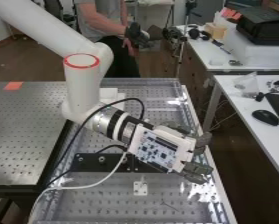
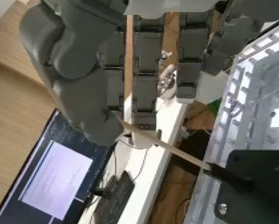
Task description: Grab the chopstick and place it in the clear container
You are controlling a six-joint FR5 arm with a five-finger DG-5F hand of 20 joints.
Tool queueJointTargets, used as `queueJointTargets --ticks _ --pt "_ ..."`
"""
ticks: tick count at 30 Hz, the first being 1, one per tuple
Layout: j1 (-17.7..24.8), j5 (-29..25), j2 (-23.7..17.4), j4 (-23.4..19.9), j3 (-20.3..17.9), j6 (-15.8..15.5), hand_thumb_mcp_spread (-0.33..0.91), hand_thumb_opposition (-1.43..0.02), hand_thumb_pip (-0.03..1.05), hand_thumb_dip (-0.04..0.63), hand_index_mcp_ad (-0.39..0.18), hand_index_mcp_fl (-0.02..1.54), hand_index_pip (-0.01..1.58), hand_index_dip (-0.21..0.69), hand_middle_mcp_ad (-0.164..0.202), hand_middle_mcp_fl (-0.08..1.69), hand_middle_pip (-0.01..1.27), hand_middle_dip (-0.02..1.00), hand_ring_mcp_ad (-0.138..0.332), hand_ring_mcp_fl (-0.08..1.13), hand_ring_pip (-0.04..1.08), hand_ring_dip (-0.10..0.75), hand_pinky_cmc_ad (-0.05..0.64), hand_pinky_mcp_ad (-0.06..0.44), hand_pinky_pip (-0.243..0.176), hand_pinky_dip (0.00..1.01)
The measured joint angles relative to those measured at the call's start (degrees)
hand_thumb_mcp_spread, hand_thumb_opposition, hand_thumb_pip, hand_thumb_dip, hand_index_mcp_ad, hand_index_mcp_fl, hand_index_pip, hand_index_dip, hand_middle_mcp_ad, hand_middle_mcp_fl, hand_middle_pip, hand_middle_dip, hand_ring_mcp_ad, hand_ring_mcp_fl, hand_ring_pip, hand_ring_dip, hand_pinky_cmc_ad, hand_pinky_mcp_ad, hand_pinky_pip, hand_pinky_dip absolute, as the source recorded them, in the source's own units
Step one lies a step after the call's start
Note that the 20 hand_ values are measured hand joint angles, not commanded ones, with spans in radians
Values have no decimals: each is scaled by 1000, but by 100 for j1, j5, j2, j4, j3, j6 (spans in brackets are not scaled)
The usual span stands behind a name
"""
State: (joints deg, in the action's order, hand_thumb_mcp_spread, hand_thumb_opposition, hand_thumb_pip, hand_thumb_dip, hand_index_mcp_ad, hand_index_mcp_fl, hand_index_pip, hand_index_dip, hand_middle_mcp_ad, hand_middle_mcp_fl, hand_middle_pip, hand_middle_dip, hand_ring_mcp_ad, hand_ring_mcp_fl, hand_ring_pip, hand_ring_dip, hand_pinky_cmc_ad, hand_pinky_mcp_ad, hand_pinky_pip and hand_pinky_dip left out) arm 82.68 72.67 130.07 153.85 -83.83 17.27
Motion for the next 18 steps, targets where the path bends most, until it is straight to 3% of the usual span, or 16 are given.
queueJointTargets --ticks 2,18 --pt "-2 -1 -13 -8 -24 4 529 -881 672 312 -157 759 529 173 -19 848 379 630 168 436 75 374 387 182 -9 215" --pt "-33 10 -18 -23 -27 -91 529 -871 668 312 -171 833 545 173 -17 878 370 630 171 442 79 374 384 169 -9 213"
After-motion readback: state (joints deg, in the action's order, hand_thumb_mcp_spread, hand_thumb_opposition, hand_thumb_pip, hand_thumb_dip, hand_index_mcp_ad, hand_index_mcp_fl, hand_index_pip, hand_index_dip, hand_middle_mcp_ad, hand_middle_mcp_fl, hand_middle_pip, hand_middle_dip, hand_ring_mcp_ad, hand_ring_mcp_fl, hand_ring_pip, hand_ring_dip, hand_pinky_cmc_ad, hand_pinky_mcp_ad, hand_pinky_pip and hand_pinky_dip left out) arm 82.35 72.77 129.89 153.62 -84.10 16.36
